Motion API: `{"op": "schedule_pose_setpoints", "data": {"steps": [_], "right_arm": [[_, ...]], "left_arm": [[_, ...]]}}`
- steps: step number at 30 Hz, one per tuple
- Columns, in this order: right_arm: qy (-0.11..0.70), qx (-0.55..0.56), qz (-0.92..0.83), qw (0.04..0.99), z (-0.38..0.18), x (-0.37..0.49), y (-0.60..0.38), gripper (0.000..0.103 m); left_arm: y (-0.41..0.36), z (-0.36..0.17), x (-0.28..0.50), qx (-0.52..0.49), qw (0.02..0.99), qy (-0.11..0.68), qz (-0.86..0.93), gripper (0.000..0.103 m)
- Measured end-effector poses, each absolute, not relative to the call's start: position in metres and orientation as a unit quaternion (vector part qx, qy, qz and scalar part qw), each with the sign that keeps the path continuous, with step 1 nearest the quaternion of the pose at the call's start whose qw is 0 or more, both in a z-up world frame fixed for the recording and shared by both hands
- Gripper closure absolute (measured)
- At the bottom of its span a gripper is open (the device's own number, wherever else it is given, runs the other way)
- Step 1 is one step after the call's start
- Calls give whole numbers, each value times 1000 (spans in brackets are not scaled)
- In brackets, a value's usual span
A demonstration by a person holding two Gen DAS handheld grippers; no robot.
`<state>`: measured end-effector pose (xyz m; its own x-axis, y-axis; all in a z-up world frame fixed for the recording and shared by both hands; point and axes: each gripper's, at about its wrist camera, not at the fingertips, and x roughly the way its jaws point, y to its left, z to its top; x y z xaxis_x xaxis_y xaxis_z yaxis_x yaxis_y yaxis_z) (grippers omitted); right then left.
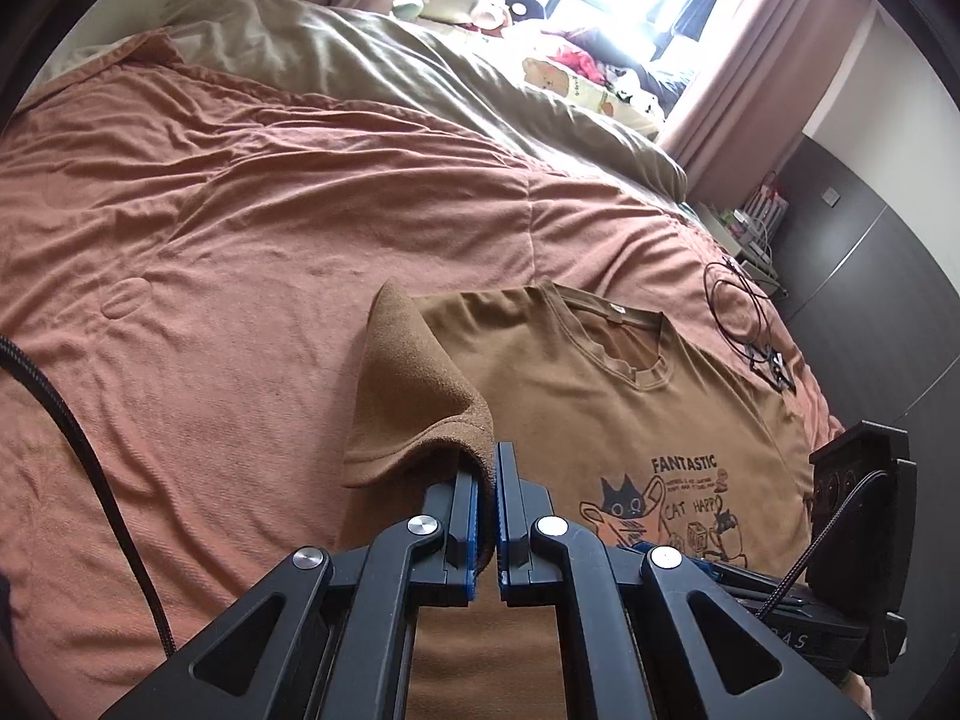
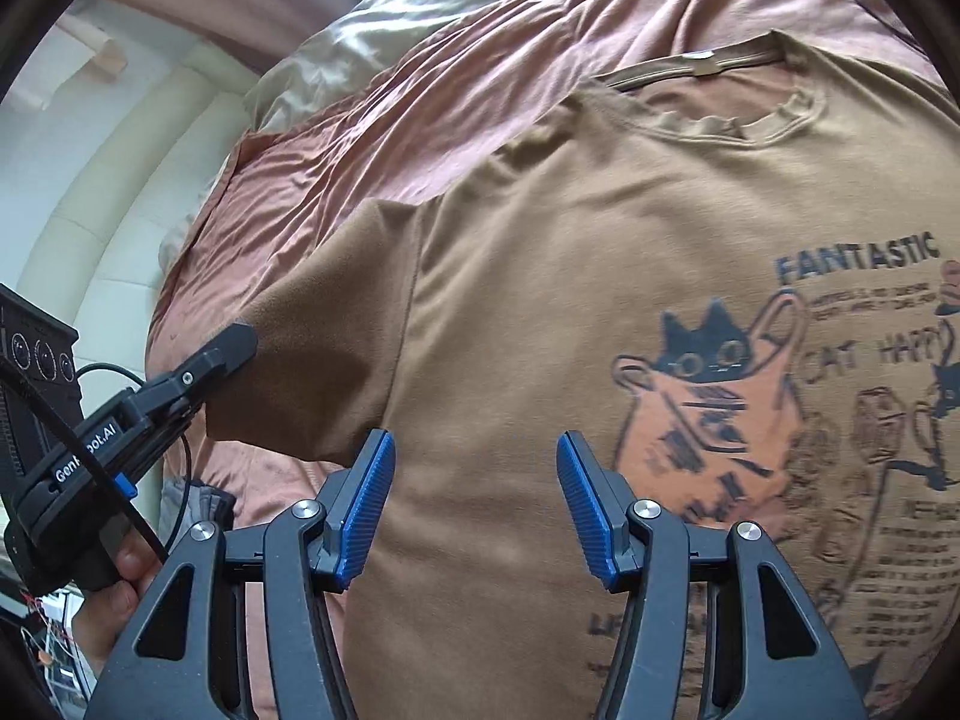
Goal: Fold small clothes
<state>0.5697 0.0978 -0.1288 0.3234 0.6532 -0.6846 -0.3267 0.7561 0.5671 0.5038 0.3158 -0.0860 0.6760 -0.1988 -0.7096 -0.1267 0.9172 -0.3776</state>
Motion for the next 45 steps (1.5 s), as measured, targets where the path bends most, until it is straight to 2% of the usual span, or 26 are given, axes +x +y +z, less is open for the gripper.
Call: {"op": "schedule_pose_setpoints", "data": {"steps": [8, 10, 12, 14, 29, 39, 45], "right_arm": [[489, 169, 280, 809, -119, 559, 73, 49], [491, 166, 275, 810, -117, 557, 71, 46], [488, 166, 274, 812, -114, 555, 70, 37], [483, 162, 275, 816, -111, 553, 74, 33], [483, -11, 290, 826, -117, 558, 156, 33], [486, -119, 274, 822, -140, 573, 216, 33], [474, -126, 245, 836, -144, 594, 230, 33]], "left_arm": [[275, -104, 513, -195, 879, 431, -64, 98], [275, -107, 512, -200, 873, 441, -63, 90], [283, -108, 510, -217, 870, 439, -58, 68], [293, -105, 505, -225, 874, 429, -45, 60], [352, -130, 470, -212, 868, 447, 26, 61], [371, -154, 464, -225, 860, 457, 33, 73], [375, -163, 463, -231, 856, 462, 34, 74]]}}
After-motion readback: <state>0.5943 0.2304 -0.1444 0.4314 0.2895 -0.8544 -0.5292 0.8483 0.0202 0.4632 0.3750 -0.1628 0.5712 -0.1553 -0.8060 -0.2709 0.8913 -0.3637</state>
